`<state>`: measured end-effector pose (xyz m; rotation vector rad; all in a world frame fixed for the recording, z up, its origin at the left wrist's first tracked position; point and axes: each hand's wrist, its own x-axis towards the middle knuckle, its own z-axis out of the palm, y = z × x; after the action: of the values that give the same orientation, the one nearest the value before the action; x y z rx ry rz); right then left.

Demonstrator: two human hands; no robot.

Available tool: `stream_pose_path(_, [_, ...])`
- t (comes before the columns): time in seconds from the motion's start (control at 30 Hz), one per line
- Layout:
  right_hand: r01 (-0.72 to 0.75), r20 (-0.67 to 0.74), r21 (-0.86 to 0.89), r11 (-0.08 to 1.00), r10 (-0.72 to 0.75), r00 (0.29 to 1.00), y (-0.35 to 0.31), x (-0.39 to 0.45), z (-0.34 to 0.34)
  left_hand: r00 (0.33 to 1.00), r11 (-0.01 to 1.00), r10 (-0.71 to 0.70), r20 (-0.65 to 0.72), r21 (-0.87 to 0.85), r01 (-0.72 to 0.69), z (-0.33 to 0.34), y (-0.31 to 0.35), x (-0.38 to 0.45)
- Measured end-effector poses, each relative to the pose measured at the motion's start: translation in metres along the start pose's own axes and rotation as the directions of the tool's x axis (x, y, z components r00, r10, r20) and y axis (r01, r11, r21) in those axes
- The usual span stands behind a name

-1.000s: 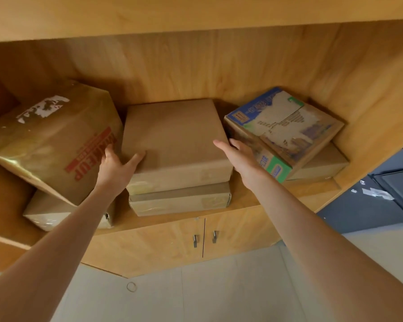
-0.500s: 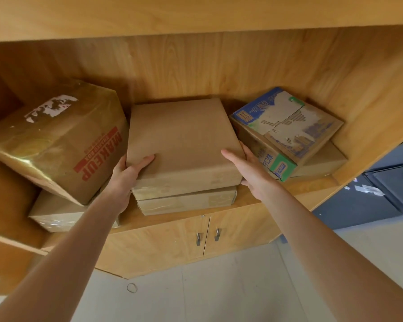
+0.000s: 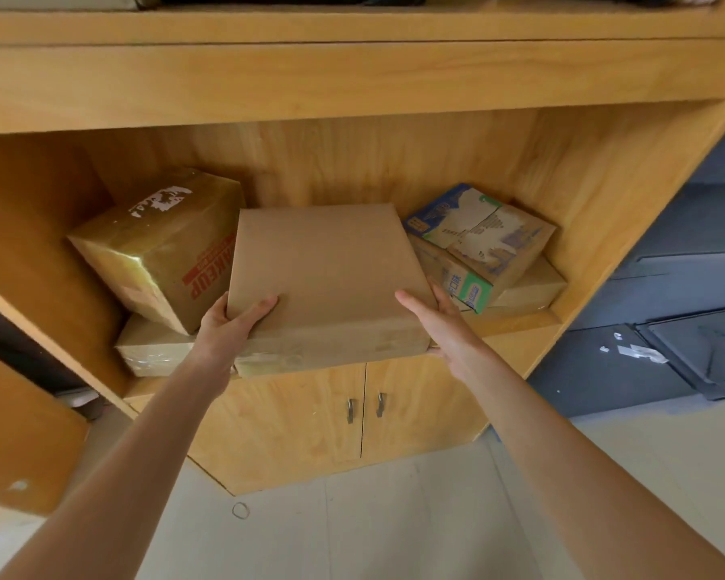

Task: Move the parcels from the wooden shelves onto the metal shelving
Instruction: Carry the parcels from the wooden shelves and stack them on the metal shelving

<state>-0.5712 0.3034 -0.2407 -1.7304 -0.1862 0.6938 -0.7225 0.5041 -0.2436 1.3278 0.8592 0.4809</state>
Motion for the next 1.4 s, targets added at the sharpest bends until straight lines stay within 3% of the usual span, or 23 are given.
stream_pose_path(0.27, [0.051,0.015,0.100,0.994,-0.053,0.998,0.013,-0.120,-0.042,1.000,1.000,0.021,0.009,-0.004,-0.021,0.000,0.001,-0.129])
stream_pose_path(0.43, [0.009,0.023,0.231,0.973,-0.015,1.000,0.021,-0.190,-0.076,0.999,0.999,-0.001,0.047,-0.032,0.003,0.001,0.002,-0.211])
stream_pose_path(0.7, [0.008,0.066,0.285,0.958,-0.028,0.997,0.020,-0.261,-0.090,0.995,0.998,-0.041,0.089,-0.043,0.045,-0.011,0.018,-0.282])
stream_pose_path(0.77, [0.035,0.039,0.286,0.958,-0.048,0.998,0.013,-0.272,-0.089,0.998,0.999,-0.042,0.055,-0.005,0.042,-0.014,0.020,-0.288])
stream_pose_path(0.83, [0.056,0.004,0.265,0.963,-0.059,0.998,0.003,-0.280,-0.085,0.998,0.989,0.059,-0.022,0.137,-0.055,-0.017,0.020,-0.293])
stream_pose_path(0.9, [0.072,-0.032,0.233,0.970,-0.066,0.997,-0.010,-0.288,-0.080,0.955,0.894,0.294,-0.047,0.368,-0.257,-0.019,0.021,-0.302])
stream_pose_path(0.93, [0.076,-0.051,0.214,0.974,-0.067,0.996,-0.016,-0.290,-0.077,0.906,0.782,0.423,0.003,0.504,-0.367,-0.018,0.022,-0.308])
stream_pose_path(1.0, [0.094,-0.074,0.171,0.981,-0.082,0.994,-0.027,-0.298,-0.073,0.763,0.408,0.606,0.226,0.735,-0.542,-0.010,0.024,-0.322])
stream_pose_path(1.07, [0.107,-0.102,0.146,0.984,-0.092,0.990,-0.037,-0.305,-0.070,0.634,0.020,0.634,0.443,0.810,-0.586,0.003,0.021,-0.333])
stream_pose_path(1.13, [0.092,-0.124,0.156,0.983,-0.073,0.990,-0.048,-0.312,-0.068,0.587,-0.193,0.609,0.534,0.817,-0.543,0.018,0.017,-0.343])
stream_pose_path(1.2, [0.057,-0.130,0.164,0.985,-0.036,0.991,-0.058,-0.318,-0.067,0.574,-0.235,0.626,0.528,0.830,-0.506,0.028,0.015,-0.350])
stream_pose_path(1.4, [0.034,-0.097,0.128,0.991,-0.022,0.995,-0.077,-0.339,-0.074,0.480,-0.178,0.764,0.431,0.856,-0.486,0.035,0.028,-0.350])
